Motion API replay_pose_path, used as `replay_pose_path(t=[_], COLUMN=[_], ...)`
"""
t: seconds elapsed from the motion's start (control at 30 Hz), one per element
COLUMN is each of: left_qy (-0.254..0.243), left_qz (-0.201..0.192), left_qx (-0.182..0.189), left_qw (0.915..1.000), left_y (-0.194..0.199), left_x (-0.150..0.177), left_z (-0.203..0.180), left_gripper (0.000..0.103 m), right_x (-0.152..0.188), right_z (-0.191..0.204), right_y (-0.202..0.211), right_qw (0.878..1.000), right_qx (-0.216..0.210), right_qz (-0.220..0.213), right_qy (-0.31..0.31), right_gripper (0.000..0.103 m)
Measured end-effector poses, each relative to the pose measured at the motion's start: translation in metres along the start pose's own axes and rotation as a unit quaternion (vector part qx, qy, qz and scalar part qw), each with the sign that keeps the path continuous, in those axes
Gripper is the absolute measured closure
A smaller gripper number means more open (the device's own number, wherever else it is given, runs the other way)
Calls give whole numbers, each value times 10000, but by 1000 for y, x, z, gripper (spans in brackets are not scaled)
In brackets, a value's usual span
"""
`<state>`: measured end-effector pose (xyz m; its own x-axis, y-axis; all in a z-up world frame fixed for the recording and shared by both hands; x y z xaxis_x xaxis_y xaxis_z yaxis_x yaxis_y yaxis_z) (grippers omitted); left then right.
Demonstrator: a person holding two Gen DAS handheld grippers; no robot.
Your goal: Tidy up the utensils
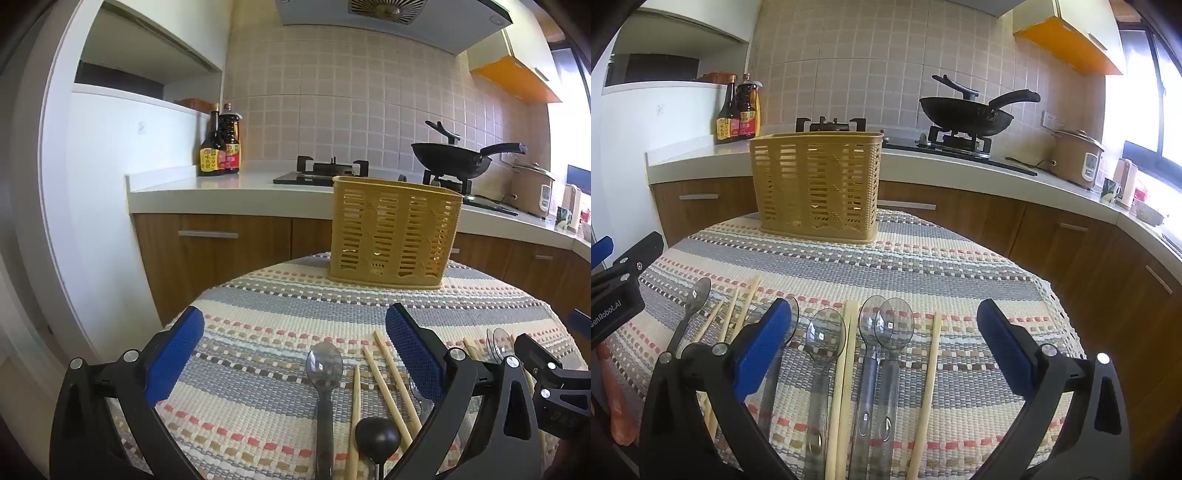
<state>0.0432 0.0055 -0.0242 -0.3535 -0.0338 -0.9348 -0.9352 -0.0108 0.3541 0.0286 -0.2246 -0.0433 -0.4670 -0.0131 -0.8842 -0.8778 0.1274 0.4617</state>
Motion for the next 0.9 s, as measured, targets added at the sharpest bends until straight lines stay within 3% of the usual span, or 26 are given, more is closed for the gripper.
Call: replay_pose_path(t=[0.9], left_qy=[157], left_qz=[78], left_qx=[53], left_qw=[9998], left_y=[-2], left_x=[0], left_z=[7], left_gripper=[8], right_x=[2], right_z=[1], right_y=[-4], right_qw=[9998], right_qx=[-138], right_qz=[61], right_qy=[-121], right_gripper=[7])
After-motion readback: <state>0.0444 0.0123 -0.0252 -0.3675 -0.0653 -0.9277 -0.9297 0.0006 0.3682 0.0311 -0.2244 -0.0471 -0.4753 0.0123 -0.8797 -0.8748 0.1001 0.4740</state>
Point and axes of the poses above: each gripper's, at about its wrist camera, not at the fingertips, and y roughly against the way its jaws point, z to its left, x to its underside, the point moved 7 cm from there along -y, roughly the way its jaws point
